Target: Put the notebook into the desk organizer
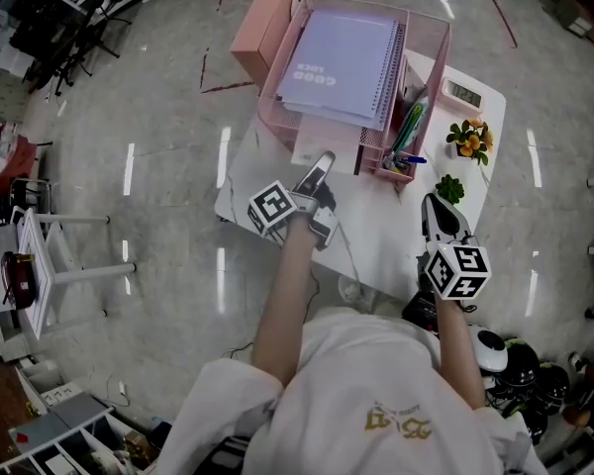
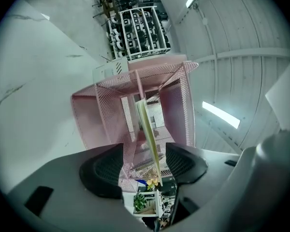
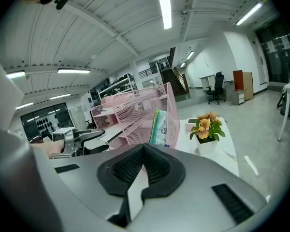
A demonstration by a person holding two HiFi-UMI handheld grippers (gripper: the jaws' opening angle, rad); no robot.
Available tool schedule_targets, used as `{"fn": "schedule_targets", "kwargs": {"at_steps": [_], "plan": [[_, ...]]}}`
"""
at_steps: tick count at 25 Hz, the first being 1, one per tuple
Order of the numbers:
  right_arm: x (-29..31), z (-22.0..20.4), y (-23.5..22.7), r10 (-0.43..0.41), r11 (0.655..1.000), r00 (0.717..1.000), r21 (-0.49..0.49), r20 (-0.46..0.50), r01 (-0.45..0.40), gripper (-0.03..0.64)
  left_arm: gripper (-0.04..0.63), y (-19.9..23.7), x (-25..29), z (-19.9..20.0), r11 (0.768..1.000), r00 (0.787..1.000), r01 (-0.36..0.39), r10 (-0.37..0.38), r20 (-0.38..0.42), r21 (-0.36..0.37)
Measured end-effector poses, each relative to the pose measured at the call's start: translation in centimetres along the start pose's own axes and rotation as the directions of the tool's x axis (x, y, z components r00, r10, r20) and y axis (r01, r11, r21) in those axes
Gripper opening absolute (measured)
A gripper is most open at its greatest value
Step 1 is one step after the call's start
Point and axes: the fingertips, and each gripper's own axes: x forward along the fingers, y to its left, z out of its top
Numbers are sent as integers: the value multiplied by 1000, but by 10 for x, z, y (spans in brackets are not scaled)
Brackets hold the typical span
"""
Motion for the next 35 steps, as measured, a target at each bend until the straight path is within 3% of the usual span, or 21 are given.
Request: {"fn": "schedule_targets", "kwargs": {"at_steps": [8,11,18,21,25,29,31,35], "plan": [[-11,2,10,14,1000,1000,-15,19,-14,9,268,5,-29,-14,996,999,-44,44,1,81],[-18,3,15,21,1000,999,-19,29,-20,9,226,2,-44,-21,989,998,-57,57,3,138],[-38,7,35,39,999,997,-36,71,-36,9,55,-28,-75,-37,956,999,-41,42,3,291],[-47,9,45,52,998,995,-50,89,-48,9,18,-47,-87,-42,911,999,-48,45,17,410],[-61,13,57,64,996,992,-63,112,-57,9,18,-75,-102,-46,813,998,-69,52,46,579],[-73,14,65,67,996,988,-72,136,-58,9,18,-96,-116,-48,721,996,-84,52,67,688],[-78,14,67,64,996,987,-72,147,-54,9,18,-101,-121,-50,694,996,-87,51,72,714],[-88,10,69,56,996,986,-73,157,-45,9,18,-105,-128,-54,672,996,-86,40,81,735]]}}
